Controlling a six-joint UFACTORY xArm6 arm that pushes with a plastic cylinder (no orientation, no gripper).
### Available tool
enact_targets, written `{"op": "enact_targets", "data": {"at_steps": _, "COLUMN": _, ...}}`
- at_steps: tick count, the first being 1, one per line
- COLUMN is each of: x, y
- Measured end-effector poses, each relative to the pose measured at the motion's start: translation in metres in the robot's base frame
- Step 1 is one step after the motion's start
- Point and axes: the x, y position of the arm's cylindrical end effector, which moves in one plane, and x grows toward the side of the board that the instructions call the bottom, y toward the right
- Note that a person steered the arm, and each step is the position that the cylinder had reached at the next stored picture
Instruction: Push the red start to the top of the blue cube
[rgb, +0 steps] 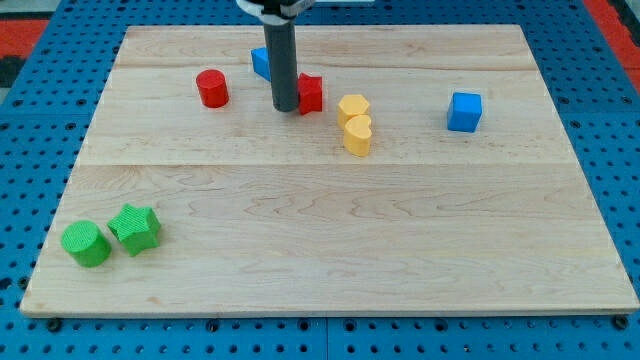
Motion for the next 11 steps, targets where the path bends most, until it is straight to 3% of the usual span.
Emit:
{"op": "enact_targets", "data": {"at_steps": 1, "x": -0.013, "y": 0.009}}
{"op": "enact_targets", "data": {"at_steps": 3, "x": -0.012, "y": 0.195}}
{"op": "enact_targets", "data": {"at_steps": 4, "x": -0.027, "y": 0.157}}
{"op": "enact_targets", "data": {"at_steps": 6, "x": -0.039, "y": 0.213}}
{"op": "enact_targets", "data": {"at_steps": 7, "x": 0.007, "y": 0.202}}
{"op": "enact_targets", "data": {"at_steps": 8, "x": 0.003, "y": 0.191}}
{"op": "enact_targets", "data": {"at_steps": 10, "x": -0.106, "y": 0.069}}
{"op": "enact_targets", "data": {"at_steps": 11, "x": -0.125, "y": -0.035}}
